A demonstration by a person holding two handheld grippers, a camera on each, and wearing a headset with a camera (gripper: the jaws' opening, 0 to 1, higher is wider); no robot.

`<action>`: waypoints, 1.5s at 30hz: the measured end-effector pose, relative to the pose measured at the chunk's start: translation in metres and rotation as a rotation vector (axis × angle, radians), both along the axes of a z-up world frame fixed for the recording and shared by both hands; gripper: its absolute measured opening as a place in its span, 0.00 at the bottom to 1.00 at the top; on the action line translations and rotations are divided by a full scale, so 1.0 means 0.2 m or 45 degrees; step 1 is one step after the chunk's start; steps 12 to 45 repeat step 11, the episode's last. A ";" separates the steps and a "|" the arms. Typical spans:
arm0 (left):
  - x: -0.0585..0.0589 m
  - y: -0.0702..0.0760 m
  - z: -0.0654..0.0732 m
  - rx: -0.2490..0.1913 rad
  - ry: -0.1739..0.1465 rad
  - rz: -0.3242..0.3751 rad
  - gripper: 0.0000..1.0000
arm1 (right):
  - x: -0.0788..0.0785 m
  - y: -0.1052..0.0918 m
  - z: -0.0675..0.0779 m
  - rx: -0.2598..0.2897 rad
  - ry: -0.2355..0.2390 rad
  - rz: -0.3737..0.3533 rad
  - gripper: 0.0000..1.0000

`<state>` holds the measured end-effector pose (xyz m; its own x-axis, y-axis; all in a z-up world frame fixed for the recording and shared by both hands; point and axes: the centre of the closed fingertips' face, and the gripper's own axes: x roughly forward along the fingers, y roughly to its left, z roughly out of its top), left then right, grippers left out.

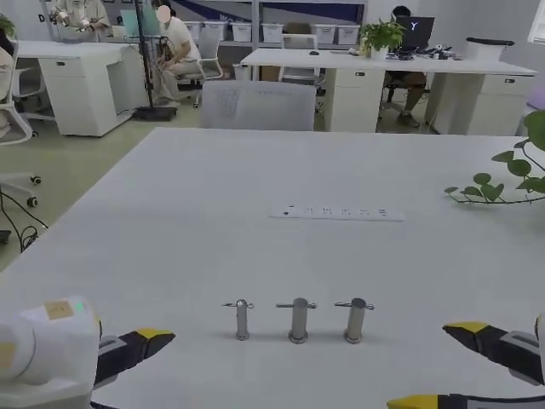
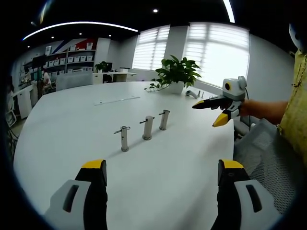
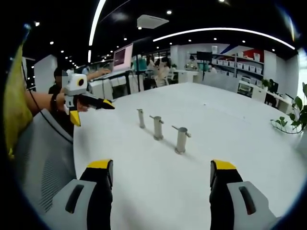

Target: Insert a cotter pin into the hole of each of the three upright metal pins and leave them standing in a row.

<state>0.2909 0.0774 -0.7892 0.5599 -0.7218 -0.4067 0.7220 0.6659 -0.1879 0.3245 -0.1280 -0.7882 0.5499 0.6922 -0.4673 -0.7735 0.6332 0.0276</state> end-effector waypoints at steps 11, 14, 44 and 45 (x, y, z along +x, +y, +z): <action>0.00 -0.01 0.00 -0.001 0.003 -0.006 0.96 | 0.00 0.00 -0.01 -0.002 0.003 0.000 0.84; 0.00 -0.01 0.00 -0.001 0.003 -0.006 0.96 | 0.00 0.00 -0.01 -0.002 0.003 0.000 0.84; 0.00 -0.01 0.00 -0.001 0.003 -0.006 0.96 | 0.00 0.00 -0.01 -0.002 0.003 0.000 0.84; 0.00 -0.01 0.00 -0.001 0.003 -0.006 0.96 | 0.00 0.00 -0.01 -0.002 0.003 0.000 0.84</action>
